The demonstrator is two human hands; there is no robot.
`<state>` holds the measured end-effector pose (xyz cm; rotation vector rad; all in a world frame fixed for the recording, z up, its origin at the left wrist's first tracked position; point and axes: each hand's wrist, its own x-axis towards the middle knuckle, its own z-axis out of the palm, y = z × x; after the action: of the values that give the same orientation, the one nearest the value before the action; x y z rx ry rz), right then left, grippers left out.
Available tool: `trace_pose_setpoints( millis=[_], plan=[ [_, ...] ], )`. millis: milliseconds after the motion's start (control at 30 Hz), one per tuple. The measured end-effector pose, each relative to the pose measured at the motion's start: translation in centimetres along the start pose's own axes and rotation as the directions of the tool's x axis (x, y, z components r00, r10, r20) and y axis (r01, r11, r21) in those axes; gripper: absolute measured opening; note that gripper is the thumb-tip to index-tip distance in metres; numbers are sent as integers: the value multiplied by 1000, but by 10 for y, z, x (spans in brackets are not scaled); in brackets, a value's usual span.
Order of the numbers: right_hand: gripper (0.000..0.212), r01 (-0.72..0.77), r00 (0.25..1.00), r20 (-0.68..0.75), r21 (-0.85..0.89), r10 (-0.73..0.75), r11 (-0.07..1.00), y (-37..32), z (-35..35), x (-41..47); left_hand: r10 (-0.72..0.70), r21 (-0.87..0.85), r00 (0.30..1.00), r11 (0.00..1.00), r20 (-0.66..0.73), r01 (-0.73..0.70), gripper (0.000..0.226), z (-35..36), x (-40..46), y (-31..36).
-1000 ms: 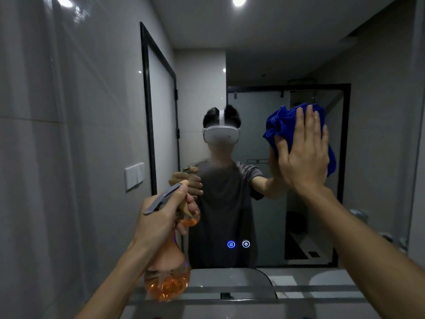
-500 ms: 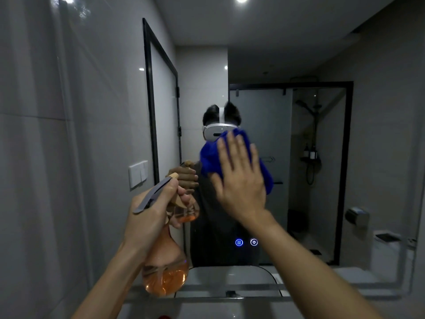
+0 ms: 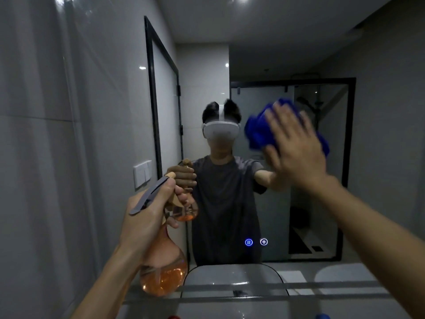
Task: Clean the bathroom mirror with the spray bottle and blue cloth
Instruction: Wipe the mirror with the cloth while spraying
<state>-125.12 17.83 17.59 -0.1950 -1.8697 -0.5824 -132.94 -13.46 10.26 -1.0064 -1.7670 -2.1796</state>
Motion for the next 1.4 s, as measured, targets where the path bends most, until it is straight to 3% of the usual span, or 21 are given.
trace_pose_setpoints(
  millis=[100, 200, 300, 433, 533, 633, 700, 800, 933, 1033, 1133, 1233, 1400],
  plan=[
    [69, -367, 926, -53, 99, 373, 925, 1, -15, 43, 3, -18, 1000, 1000, 24, -3, 30, -4, 1, 3],
    [69, -513, 845, -77, 166, 530, 842, -38, -15, 68, -4, -60, 999, 998, 50, 7, 28, -8, 3, 6],
    [71, -394, 910, -79, 145, 408, 907, -90, -7, 64, 5, -88, 998, 996, 69, 2, 29, -13, 8, 9],
    [70, -39, 999, 11, 113, 38, 993, -136, 11, 12, -9, -68, 998, 998, 59, 13, 32, -18, 10, 7],
    [63, 286, 955, 63, 62, -290, 956, -138, 25, -44, -21, -59, 998, 998, 50, 24, 31, -17, 7, 6],
    [64, 443, 891, 102, 11, -442, 896, -110, 31, -75, -23, -28, 999, 999, 42, 24, 30, -11, -2, 8],
    [66, 441, 894, 92, -9, -439, 897, -84, 27, -78, -36, -27, 999, 999, 23, 37, 29, -5, -7, 11],
    [64, 326, 945, 39, -38, -325, 944, -41, 19, -63, -47, -28, 999, 999, -7, 46, 30, 2, -11, 16],
    [68, -3, 1000, -5, -7, 3, 1000, 11, 2, -25, -45, -15, 999, 999, -24, 45, 30, 7, -14, 19],
    [68, -321, 945, -29, 96, 325, 942, 16, -11, 8, -36, -5, 999, 999, -2, 36, 30, 2, -13, 23],
    [67, -488, 862, -46, 196, 505, 851, -16, -14, 37, -20, -6, 1000, 1000, 12, 20, 30, -10, -9, 26],
    [68, -446, 885, -53, 190, 462, 875, -72, -11, 48, -4, -14, 1000, 1000, 11, 4, 31, -26, -3, 27],
    [70, -44, 998, 37, 102, 41, 994, -155, 14, 4, -8, -12, 1000, 1000, -1, 8, 29, -48, 0, 19]
  ],
)
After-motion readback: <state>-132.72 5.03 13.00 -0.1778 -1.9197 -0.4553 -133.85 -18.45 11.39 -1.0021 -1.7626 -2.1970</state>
